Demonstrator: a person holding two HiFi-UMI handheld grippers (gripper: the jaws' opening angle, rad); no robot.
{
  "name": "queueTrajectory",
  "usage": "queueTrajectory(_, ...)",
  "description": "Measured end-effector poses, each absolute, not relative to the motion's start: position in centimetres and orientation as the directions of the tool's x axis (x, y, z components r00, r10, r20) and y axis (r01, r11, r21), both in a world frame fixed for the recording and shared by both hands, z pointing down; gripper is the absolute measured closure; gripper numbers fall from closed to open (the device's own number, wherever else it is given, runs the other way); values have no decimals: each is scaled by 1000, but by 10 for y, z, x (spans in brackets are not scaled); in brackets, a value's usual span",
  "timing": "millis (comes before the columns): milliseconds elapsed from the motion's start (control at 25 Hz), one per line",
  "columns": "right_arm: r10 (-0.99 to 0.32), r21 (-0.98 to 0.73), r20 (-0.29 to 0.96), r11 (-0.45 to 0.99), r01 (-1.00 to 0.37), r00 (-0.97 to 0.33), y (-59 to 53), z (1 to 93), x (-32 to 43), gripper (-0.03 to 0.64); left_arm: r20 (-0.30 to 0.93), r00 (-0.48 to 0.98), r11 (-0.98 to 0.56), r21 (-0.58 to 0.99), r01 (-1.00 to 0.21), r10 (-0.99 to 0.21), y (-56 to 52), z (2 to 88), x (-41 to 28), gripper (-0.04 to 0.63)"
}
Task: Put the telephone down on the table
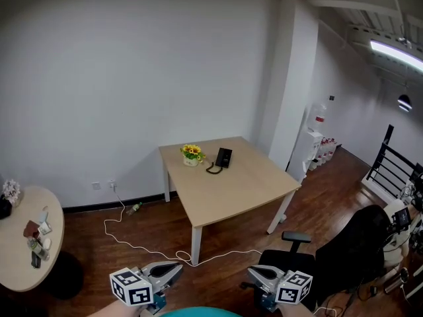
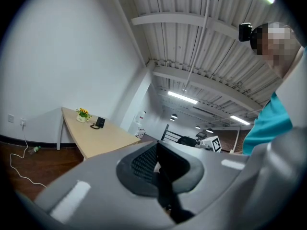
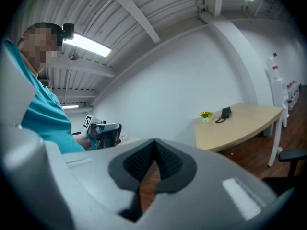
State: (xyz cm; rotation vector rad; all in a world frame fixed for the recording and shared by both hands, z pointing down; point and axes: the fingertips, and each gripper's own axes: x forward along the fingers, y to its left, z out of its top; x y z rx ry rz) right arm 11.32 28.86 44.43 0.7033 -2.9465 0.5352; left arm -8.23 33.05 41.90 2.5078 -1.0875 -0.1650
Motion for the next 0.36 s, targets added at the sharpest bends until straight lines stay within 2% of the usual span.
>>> queueTrajectory(360, -406, -311, 133, 849, -427, -904, 282, 442, 102, 617, 45, 686, -609, 421, -672, -726, 326, 416, -85, 591)
